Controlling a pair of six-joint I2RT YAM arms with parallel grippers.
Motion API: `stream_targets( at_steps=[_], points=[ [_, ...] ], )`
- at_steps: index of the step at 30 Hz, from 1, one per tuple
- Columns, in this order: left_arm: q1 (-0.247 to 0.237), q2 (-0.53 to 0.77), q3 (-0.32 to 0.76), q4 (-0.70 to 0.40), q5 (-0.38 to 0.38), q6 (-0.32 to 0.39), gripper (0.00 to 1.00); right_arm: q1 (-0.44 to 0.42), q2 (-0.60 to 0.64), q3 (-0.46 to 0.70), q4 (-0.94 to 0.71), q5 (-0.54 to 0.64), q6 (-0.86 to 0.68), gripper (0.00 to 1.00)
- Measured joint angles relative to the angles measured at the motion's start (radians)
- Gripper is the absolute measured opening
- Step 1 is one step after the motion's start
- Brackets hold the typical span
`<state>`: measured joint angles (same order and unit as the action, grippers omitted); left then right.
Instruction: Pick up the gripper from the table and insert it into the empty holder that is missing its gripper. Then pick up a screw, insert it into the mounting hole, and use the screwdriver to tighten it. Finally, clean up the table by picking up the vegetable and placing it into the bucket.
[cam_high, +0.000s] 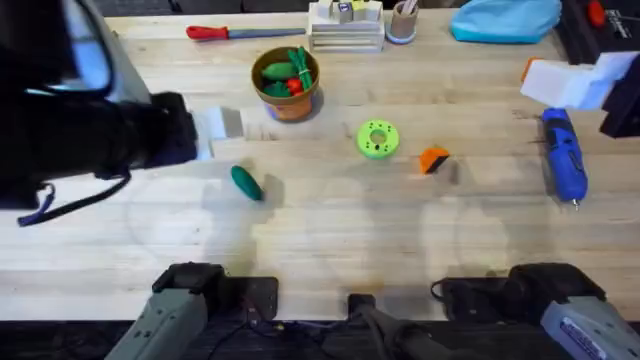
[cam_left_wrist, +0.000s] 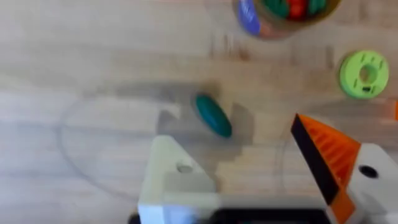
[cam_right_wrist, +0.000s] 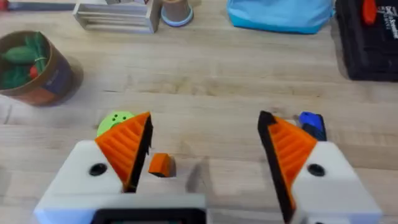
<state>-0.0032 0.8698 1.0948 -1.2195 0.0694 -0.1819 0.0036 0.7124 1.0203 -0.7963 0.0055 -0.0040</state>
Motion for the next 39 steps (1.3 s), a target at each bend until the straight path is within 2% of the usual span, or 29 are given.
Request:
stream_targets(
  at_steps=[2,5,8,13,14,15,18,19,20,23,25,26,27,32,33,36,39],
  points=[
    [0.0,0.036,-0.008,-0.021,0.01,-0.062,0.796,0.0,0.001,0.0,0.0,0.0,0.0,0.991],
    [0.0,0.064,-0.059,0.027,0.011,-0.181,0.796,0.0,0.001,0.0,0.0,0.0,0.0,0.991],
    [0.0,0.065,-0.173,0.104,0.011,-0.294,0.796,0.0,0.001,0.0,0.0,0.0,0.0,0.991],
    [0.0,0.066,-0.368,0.192,0.014,-0.43,0.796,0.0,0.001,0.0,-0.014,0.0,0.0,0.991],
    [0.0,0.066,-0.394,0.202,0.015,-0.456,0.756,0.0,0.001,0.0,-0.016,0.0,0.0,0.991],
    [0.0,0.066,-0.412,0.207,0.015,-0.471,0.633,0.0,0.001,0.0,-0.019,0.0,0.0,0.991],
    [0.0,0.066,-0.426,0.22,0.017,-0.506,0.161,0.0,0.001,0.0,-0.031,0.0,0.0,0.991],
    [0.0,0.066,-0.426,0.229,0.016,-0.509,0.042,0.0,0.001,0.0,-0.036,0.0,0.0,0.991],
    [0.0,0.066,-0.426,0.237,0.018,-0.515,0.012,0.0,0.001,0.0,-0.04,0.0,0.0,0.991],
    [0.0,0.066,-0.423,0.241,0.041,-0.517,0.006,0.0,0.001,0.0,-0.048,0.0,0.0,0.991],
    [0.0,0.066,-0.406,0.25,0.085,-0.482,0.007,0.0,0.001,0.0,-0.052,0.0,0.0,0.991],
    [0.0,0.066,-0.391,0.258,0.114,-0.449,0.021,0.0,0.001,0.0,-0.053,0.0,0.0,0.991],
    [0.0,0.066,-0.375,0.267,0.142,-0.416,0.127,0.0,0.001,0.0,-0.055,0.0,0.0,0.991],
    [0.0,0.066,-0.276,0.34,0.342,-0.193,0.894,0.0,0.001,0.0,-0.056,0.0,0.0,0.991],
    [0.0,0.066,-0.261,0.37,0.393,-0.154,0.97,0.0,0.001,0.0,-0.056,0.0,0.0,0.991],
    [0.0,0.066,-0.236,0.501,0.527,-0.077,0.995,0.0,0.001,0.0,-0.056,0.0,0.0,0.991],
    [0.0,0.066,-0.224,0.643,0.617,-0.036,0.994,0.0,0.001,0.0,-0.056,0.0,0.0,0.991]
  ],
)
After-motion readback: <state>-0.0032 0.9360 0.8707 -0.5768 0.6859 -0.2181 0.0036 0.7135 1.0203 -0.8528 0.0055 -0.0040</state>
